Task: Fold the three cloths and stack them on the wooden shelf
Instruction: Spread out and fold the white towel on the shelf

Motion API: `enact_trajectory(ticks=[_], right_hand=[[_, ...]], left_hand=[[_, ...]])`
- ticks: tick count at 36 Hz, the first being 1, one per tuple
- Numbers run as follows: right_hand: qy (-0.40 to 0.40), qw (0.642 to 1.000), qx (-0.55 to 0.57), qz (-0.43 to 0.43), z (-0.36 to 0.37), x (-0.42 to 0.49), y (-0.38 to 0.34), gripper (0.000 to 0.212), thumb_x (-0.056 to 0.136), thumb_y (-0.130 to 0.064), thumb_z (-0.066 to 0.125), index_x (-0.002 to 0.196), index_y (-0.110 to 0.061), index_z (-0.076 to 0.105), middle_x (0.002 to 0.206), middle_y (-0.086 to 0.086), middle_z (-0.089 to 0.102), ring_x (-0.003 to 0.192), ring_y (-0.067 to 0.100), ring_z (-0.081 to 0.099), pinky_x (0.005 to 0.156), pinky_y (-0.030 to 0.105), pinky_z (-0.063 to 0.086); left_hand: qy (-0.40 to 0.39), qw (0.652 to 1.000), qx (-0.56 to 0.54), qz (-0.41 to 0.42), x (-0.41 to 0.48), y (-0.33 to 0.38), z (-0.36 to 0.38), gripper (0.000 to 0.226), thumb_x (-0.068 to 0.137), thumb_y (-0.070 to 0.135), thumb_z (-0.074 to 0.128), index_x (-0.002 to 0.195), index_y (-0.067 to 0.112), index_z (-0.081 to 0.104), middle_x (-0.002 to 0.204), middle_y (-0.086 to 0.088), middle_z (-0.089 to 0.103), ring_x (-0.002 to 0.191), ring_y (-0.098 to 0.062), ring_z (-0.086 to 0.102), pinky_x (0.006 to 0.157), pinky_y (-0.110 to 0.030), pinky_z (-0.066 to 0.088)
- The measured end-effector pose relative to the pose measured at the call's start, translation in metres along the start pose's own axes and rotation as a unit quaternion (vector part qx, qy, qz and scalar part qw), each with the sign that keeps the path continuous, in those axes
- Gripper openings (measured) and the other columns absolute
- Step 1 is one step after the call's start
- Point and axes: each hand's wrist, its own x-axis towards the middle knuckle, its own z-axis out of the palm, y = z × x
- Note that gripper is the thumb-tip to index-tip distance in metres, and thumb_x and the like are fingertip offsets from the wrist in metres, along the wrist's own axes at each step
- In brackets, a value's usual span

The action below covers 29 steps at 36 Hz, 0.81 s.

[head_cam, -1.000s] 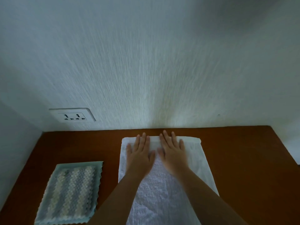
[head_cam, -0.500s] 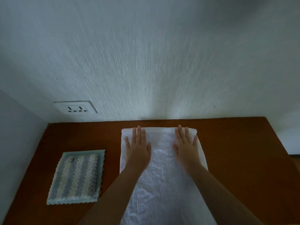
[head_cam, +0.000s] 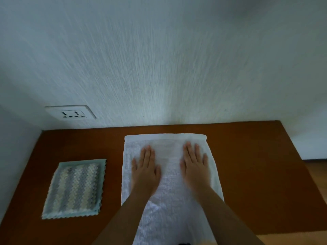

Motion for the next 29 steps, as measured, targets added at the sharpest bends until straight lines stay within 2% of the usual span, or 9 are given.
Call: enact_trajectory(ticks=[5,8,10,13,15,18,20,25,29], right_hand=[[-0.039,0.999,-0.015,0.012,-0.004,-0.003,0.031,0.07,0.082,-0.051,-0.024,0.144,-0.019,-0.016,0.152,-0.003,-0.02,0.14,0.021,-0.018,0.11,0.044,-0.005],[-0.054,0.998,-0.035,0.021,-0.012,-0.008,0.034,0.061,0.088,-0.05,-0.014,0.139,-0.02,-0.027,0.151,-0.002,-0.028,0.134,0.018,-0.029,0.11,0.045,-0.009],[-0.056,0.998,-0.029,0.028,-0.015,-0.013,0.027,0.056,0.096,-0.047,-0.002,0.139,-0.019,-0.025,0.153,0.001,-0.024,0.133,0.019,-0.028,0.11,0.046,-0.011],[-0.036,0.999,0.006,0.008,-0.015,-0.027,0.002,0.065,0.084,-0.049,-0.01,0.141,-0.016,-0.016,0.15,0.001,-0.02,0.136,0.022,-0.021,0.107,0.048,-0.011],[-0.025,1.0,0.014,-0.013,-0.011,-0.042,-0.016,0.067,0.087,-0.045,0.004,0.146,-0.012,0.002,0.152,0.006,-0.001,0.14,0.027,0.0,0.108,0.052,0.004],[-0.017,0.999,0.03,-0.024,0.003,-0.061,-0.038,0.061,0.088,-0.037,0.028,0.14,-0.007,0.03,0.145,0.012,0.038,0.132,0.032,0.033,0.099,0.056,0.029],[-0.028,0.999,0.036,-0.019,0.012,-0.072,-0.046,0.059,0.086,-0.036,0.031,0.137,-0.007,0.032,0.142,0.013,0.043,0.13,0.033,0.04,0.098,0.056,0.031],[-0.011,0.997,0.018,-0.072,0.024,-0.081,-0.032,0.058,0.092,-0.037,0.029,0.143,-0.011,0.025,0.15,0.008,0.032,0.138,0.028,0.027,0.107,0.053,0.023],[-0.005,0.998,0.038,-0.049,0.016,-0.074,-0.007,0.061,0.092,-0.041,0.026,0.146,-0.013,0.021,0.153,0.007,0.024,0.141,0.028,0.016,0.11,0.053,0.019]], left_hand=[[-0.027,0.999,0.013,-0.03,-0.012,-0.028,-0.005,0.069,0.085,0.049,-0.005,0.145,0.014,-0.004,0.153,0.0,-0.009,0.142,-0.019,-0.01,0.112,-0.043,-0.003],[-0.047,0.997,0.035,-0.049,-0.021,-0.035,-0.012,0.072,0.079,0.05,-0.014,0.142,0.015,-0.013,0.154,-0.002,-0.015,0.138,-0.017,-0.021,0.109,-0.042,-0.011],[-0.043,0.997,0.033,-0.062,-0.027,-0.033,-0.014,0.07,0.082,0.048,-0.012,0.142,0.012,-0.008,0.157,-0.007,-0.005,0.139,-0.02,-0.016,0.109,-0.044,-0.008],[-0.002,0.998,0.031,-0.049,-0.039,-0.016,-0.015,0.061,0.095,0.038,0.008,0.142,0.003,0.021,0.151,-0.016,0.029,0.139,-0.029,0.02,0.106,-0.052,0.018],[0.018,1.0,0.004,-0.008,-0.049,-0.002,-0.011,0.055,0.096,0.032,0.021,0.139,0.001,0.036,0.144,-0.017,0.041,0.134,-0.031,0.033,0.101,-0.054,0.028],[0.006,0.999,-0.024,0.029,-0.066,0.018,0.002,0.052,0.101,0.035,0.013,0.138,0.005,0.034,0.143,-0.016,0.042,0.133,-0.03,0.035,0.1,-0.055,0.032],[-0.022,0.999,-0.013,0.028,-0.076,0.026,0.012,0.053,0.096,0.038,0.022,0.137,0.005,0.031,0.143,-0.016,0.041,0.134,-0.03,0.035,0.099,-0.057,0.038],[0.001,1.0,0.016,0.009,-0.082,0.026,0.025,0.056,0.097,0.04,0.022,0.142,0.006,0.026,0.15,-0.012,0.031,0.144,-0.02,0.004,0.109,-0.058,0.021],[0.006,1.0,0.012,-0.016,-0.082,0.014,0.02,0.058,0.098,0.041,0.01,0.144,0.01,0.025,0.152,-0.008,0.029,0.144,-0.02,0.006,0.104,-0.058,0.018]])
